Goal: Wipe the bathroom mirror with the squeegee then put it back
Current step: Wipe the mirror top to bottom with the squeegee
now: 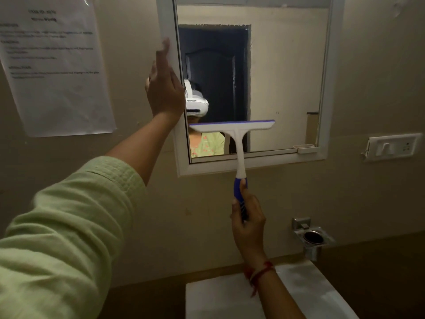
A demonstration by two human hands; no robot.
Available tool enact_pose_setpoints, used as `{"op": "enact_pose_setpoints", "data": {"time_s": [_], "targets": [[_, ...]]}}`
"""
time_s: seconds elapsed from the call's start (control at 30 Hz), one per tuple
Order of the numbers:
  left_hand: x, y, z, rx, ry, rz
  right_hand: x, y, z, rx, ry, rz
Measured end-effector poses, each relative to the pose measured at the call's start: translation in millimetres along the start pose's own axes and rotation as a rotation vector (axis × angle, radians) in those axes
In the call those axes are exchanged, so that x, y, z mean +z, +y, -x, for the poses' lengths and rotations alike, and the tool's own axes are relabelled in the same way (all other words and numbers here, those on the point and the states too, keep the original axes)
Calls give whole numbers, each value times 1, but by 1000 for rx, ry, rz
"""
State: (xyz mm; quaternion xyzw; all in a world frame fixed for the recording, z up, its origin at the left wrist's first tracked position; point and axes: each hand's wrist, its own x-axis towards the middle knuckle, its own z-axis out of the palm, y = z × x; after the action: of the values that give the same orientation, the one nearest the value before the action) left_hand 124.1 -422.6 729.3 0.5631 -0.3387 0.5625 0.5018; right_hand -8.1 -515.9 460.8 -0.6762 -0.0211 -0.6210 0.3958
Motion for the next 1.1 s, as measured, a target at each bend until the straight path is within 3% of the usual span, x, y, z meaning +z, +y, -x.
{"op": "enact_pose_setpoints", "data": {"time_s": [0.2, 0.47, 0.73, 1.1], "targets": [[1, -1, 0, -3, -12, 3, -1, 20, 51, 23, -24, 51], [1, 0, 0, -2, -1, 10, 7, -10, -5, 35, 9, -44], [0, 1, 0, -9, 1, 27, 4, 7, 44, 24, 7, 20], [-1, 2, 1, -17, -9, 13, 8, -9, 6, 39, 19, -8]]}}
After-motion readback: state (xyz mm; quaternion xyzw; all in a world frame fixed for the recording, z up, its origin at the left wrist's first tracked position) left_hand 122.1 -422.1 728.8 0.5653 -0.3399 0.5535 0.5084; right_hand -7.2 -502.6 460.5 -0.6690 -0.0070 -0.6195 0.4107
